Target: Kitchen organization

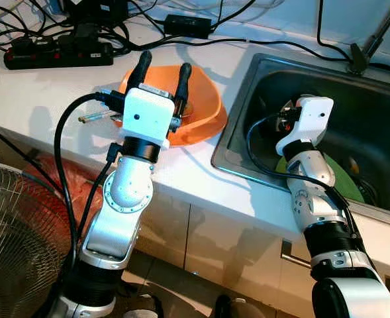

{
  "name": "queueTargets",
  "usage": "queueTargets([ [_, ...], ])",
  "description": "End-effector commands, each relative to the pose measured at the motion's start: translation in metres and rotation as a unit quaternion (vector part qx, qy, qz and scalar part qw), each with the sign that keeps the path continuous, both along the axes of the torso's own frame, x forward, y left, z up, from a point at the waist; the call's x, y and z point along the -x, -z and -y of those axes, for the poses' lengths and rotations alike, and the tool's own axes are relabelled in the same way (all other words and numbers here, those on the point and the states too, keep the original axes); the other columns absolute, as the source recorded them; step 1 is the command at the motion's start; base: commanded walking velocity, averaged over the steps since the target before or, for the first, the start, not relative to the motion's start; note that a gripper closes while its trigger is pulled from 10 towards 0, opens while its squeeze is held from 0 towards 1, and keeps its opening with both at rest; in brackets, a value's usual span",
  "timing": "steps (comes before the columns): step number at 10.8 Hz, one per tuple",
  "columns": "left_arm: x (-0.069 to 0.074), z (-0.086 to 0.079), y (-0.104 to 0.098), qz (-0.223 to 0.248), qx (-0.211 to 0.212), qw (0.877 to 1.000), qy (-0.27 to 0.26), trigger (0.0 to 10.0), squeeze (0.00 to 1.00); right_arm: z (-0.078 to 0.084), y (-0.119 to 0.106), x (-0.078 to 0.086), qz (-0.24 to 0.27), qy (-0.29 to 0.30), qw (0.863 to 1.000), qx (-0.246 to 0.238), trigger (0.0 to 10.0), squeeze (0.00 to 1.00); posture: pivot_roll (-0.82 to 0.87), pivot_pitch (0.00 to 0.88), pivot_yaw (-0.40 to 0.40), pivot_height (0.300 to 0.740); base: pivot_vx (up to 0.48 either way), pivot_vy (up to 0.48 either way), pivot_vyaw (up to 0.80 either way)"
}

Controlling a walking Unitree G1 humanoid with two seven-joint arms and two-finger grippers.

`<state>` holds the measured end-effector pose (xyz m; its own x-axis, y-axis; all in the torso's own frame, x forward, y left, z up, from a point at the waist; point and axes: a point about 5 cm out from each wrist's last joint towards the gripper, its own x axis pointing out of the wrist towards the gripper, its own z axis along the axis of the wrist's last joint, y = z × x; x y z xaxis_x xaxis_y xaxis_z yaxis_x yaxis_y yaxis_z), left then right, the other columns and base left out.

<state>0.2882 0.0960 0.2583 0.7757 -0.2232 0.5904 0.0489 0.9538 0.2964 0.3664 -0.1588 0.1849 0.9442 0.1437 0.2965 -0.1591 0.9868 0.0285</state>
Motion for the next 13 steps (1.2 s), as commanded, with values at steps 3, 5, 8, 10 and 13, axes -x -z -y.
queueTargets([
  [3, -0.001, 0.000, -0.001, 0.001, -0.002, 1.000, -0.005, 10.0, 0.00, 0.004, -0.005, 0.002, 0.007, 0.004, 1.000, 0.010, 10.0, 0.00, 0.09, 0.146, -0.018, 0.740, 0.000, 0.000, 0.00],
  [5, -0.001, 0.002, 0.001, -0.002, -0.004, 1.000, -0.001, 10.0, 0.00, 0.005, -0.018, 0.002, 0.031, 0.003, 0.999, 0.008, 10.0, 0.00, 0.08, 0.136, -0.013, 0.740, 0.000, 0.000, 0.00],
  [8, -0.002, 0.004, 0.004, -0.006, -0.005, 1.000, 0.007, 10.0, 0.00, 0.004, -0.029, 0.005, 0.053, -0.001, 0.999, 0.005, 10.0, 0.00, 0.08, 0.126, -0.012, 0.740, 0.000, 0.000, 0.00],
  [10, -0.001, 0.004, 0.004, -0.006, -0.006, 1.000, 0.004, 10.0, 0.00, 0.003, -0.029, 0.006, 0.050, -0.004, 0.999, 0.006, 10.0, 0.00, 0.08, 0.132, -0.020, 0.740, 0.000, 0.000, 0.00],
  [13, -0.002, 0.000, 0.004, -0.006, -0.003, 1.000, -0.009, 10.0, 0.00, 0.002, -0.027, 0.005, 0.043, -0.004, 0.999, 0.008, 10.0, 0.00, 0.08, 0.137, -0.028, 0.740, 0.000, 0.000, 0.00],
])
